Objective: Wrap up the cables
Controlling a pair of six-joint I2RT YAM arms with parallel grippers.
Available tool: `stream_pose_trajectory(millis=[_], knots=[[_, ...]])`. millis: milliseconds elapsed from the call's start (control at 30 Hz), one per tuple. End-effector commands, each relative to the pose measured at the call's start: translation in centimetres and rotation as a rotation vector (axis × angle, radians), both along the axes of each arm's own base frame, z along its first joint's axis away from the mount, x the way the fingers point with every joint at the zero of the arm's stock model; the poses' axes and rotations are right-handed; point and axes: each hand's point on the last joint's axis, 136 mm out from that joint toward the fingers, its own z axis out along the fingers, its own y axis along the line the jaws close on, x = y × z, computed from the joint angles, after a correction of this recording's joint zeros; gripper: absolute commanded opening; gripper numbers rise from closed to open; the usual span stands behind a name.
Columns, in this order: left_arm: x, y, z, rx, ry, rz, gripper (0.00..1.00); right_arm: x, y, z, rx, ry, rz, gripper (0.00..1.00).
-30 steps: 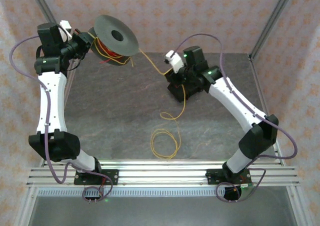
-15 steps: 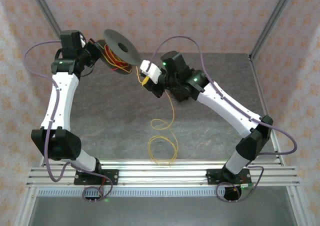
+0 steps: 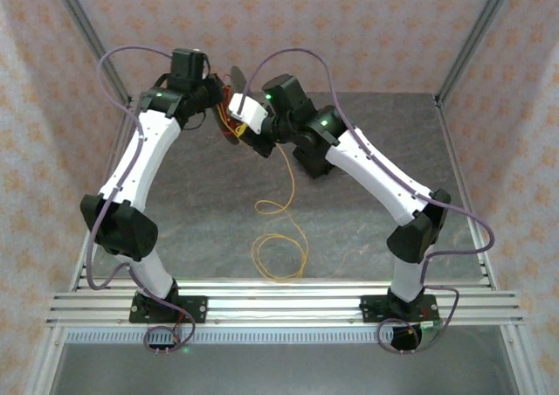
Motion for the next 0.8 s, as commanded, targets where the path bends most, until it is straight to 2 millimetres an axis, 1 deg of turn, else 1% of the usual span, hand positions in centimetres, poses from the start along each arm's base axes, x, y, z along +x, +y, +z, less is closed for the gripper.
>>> stream_pose_trajectory(millis=[0,133,167,300,500,633,767], knots=[[-0.2,-1.7,3.3,0.143,-0.090,-0.091,0.00,2.9,-1.4,2.6,0.010,-0.093,-0.106,0.00],[-1.0,-3.8,2.8,0.200,-0.089,-0.204,0.00,5.9,-3.4,2.8,0.007,-0.110,-0.200,0.00],[-1.2,-4.2,2.8,0.210,-0.089,-0.228,0.00,6.6,-4.0,2.6,0.001,-0.107,-0.220,0.00],[-2.2,-5.1,1.8,0.228,-0.078,-0.320,0.00,9.0,-6.4,2.2,0.000,-0.076,-0.294,0.00],[-3.9,-6.6,1.0,0.238,-0.055,-0.472,0.00,11.1,-9.3,1.7,0.029,-0.016,-0.345,0.00],[-5.3,-7.7,1.2,0.230,-0.041,-0.576,0.00,12.3,-10.9,0.5,0.023,0.036,-0.359,0.00],[-6.5,-7.7,1.0,0.266,-0.009,-0.638,0.00,13.1,-12.4,-0.8,0.009,0.080,-0.375,0.00]])
